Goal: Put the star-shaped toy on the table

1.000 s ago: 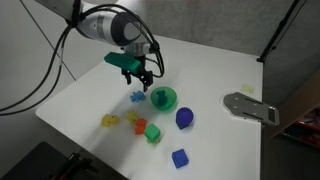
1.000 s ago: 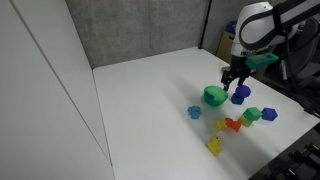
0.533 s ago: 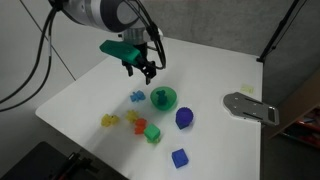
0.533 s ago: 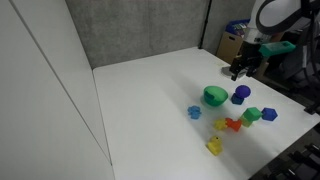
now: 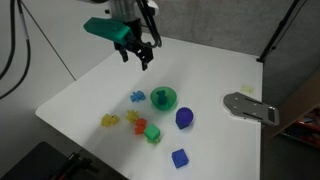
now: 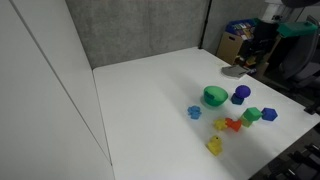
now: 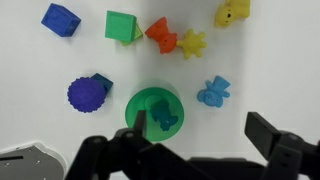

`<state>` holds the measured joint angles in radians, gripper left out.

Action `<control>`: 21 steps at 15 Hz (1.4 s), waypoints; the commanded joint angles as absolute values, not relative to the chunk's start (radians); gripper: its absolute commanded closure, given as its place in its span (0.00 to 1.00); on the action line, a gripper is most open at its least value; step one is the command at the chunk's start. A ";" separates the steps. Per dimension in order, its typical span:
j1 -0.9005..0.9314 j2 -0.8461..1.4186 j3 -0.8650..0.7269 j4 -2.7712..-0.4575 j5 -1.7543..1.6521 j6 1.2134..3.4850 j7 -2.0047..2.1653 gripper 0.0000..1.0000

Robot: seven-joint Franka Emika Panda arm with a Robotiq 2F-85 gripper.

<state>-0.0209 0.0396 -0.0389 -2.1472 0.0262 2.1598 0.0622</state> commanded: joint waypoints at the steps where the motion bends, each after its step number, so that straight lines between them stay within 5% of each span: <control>1: -0.021 -0.021 -0.032 -2.135 0.044 2.072 0.067 0.00; 21: -0.022 -0.271 -0.011 -2.242 0.023 1.874 0.090 0.00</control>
